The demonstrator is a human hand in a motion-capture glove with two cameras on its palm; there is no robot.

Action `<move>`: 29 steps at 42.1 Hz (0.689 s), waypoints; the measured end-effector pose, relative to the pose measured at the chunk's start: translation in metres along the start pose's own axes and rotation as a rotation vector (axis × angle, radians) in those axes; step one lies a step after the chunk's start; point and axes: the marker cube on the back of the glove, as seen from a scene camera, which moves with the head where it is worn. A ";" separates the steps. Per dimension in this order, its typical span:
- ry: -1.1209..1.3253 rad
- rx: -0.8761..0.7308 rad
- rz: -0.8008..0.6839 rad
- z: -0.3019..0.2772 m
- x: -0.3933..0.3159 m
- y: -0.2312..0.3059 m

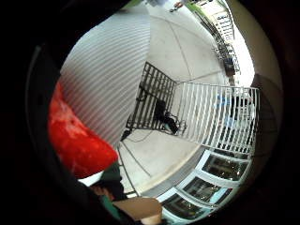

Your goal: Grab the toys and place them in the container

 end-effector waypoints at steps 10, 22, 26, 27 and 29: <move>0.014 -0.078 -0.064 0.019 -0.002 0.002; -0.038 0.042 -0.033 0.006 -0.002 0.014; -0.011 0.165 -0.071 0.000 -0.002 0.013; -0.009 0.179 -0.055 -0.002 -0.002 0.012; -0.018 0.190 -0.041 -0.007 -0.001 0.009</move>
